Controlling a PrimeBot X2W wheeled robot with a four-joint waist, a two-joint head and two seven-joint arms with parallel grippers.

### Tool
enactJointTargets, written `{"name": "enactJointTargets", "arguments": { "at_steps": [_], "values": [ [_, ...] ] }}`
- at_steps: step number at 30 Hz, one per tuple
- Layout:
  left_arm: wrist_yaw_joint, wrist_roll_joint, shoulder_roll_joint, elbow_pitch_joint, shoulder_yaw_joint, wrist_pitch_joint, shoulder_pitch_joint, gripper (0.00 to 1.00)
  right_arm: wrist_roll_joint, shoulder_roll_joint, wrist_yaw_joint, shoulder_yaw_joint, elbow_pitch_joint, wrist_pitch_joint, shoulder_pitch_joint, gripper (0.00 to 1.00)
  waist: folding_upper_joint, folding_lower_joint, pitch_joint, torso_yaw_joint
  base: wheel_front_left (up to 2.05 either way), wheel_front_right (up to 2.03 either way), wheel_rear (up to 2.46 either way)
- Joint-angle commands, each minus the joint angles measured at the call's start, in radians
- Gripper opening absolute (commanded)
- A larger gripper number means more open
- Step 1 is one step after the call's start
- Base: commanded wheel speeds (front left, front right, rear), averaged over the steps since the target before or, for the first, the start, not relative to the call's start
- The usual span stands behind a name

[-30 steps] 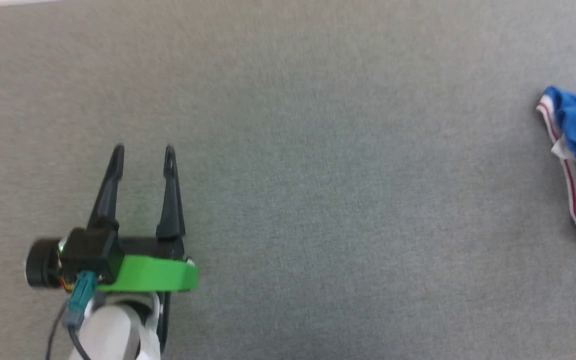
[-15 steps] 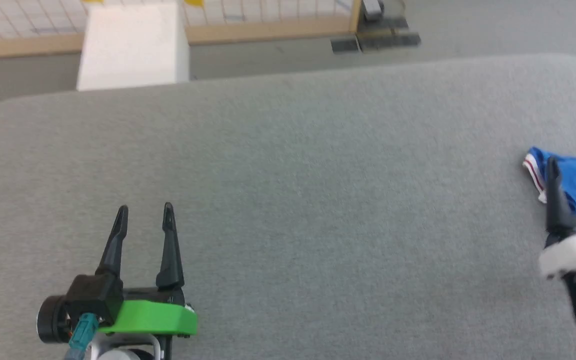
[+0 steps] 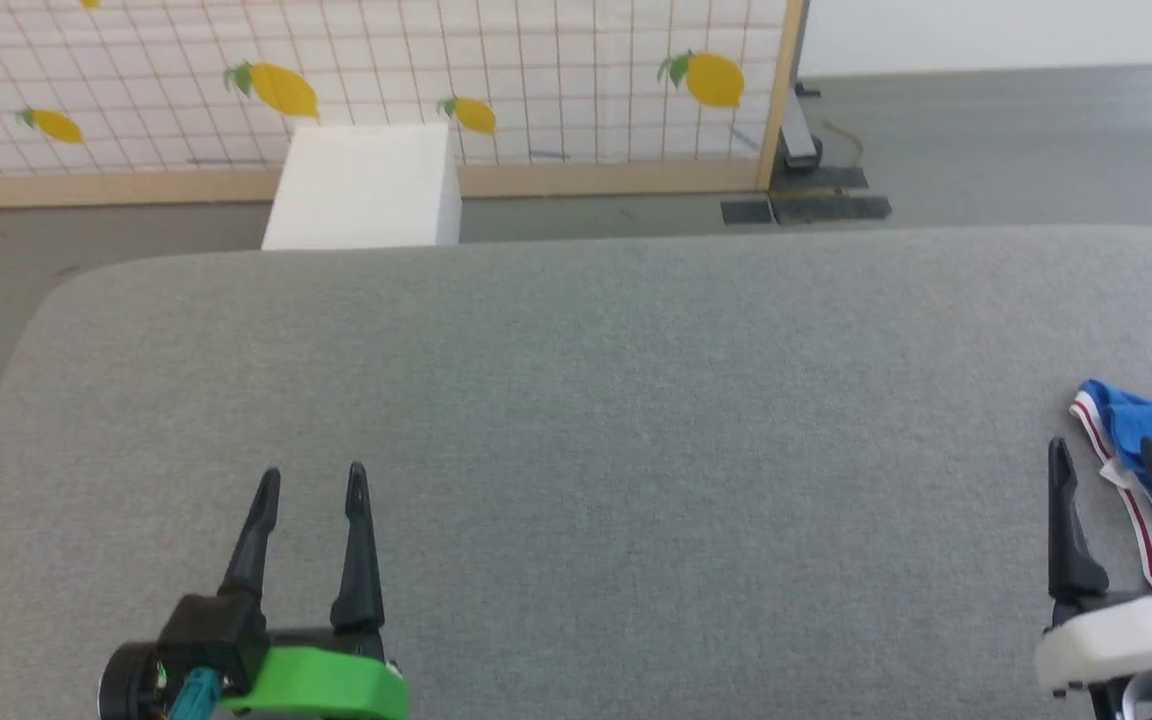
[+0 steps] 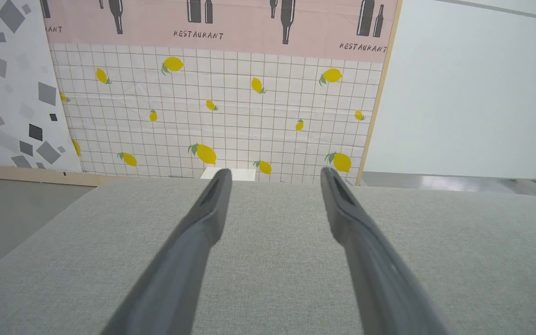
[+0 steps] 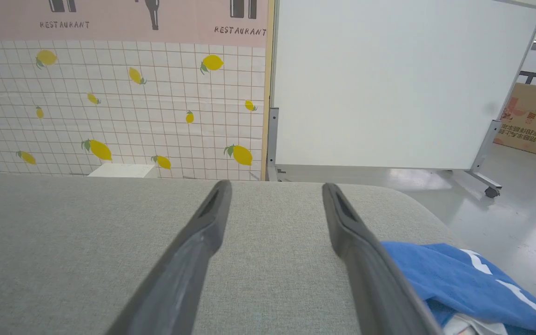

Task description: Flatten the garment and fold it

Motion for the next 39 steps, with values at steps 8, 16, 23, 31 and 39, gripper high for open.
{"name": "enactJointTargets", "arguments": {
  "at_steps": [8, 16, 23, 31, 39],
  "values": [
    [-0.046, 0.031, -0.031, 0.055, 0.006, -0.005, 0.054, 1.0, 0.039, 0.003, -0.002, 0.021, 0.098, -0.034, 0.042, 1.0, 0.0, 0.0001, -0.032, 0.012, 0.0, 0.0, 0.0],
    [-0.073, 0.048, -0.055, 0.072, 0.028, -0.005, 0.062, 1.0, 0.05, 0.003, -0.002, 0.015, 0.115, -0.039, 0.034, 1.0, 0.0, 0.0001, -0.028, 0.017, 0.0, 0.0, 0.0],
    [-0.088, 0.051, -0.071, 0.079, 0.045, 0.0, 0.046, 0.0, 0.055, 0.002, 0.0, 0.016, 0.117, -0.032, 0.029, 0.0, 0.0, 0.0001, -0.018, 0.017, 0.0, 0.0, 0.0],
    [-0.089, 0.056, -0.072, 0.08, 0.048, 0.006, 0.042, 0.0, 0.053, 0.002, 0.0, 0.021, 0.116, -0.03, 0.027, 0.0, 0.0, 0.0001, -0.017, 0.018, 0.0, 0.0, 0.0],
    [-0.096, 0.073, -0.077, 0.082, 0.061, 0.024, 0.033, 0.0, 0.049, 0.002, 0.0, 0.036, 0.114, -0.021, 0.02, 0.0, 0.0, 0.0001, -0.016, 0.022, 0.0, 0.0, 0.0]
  ]
}}
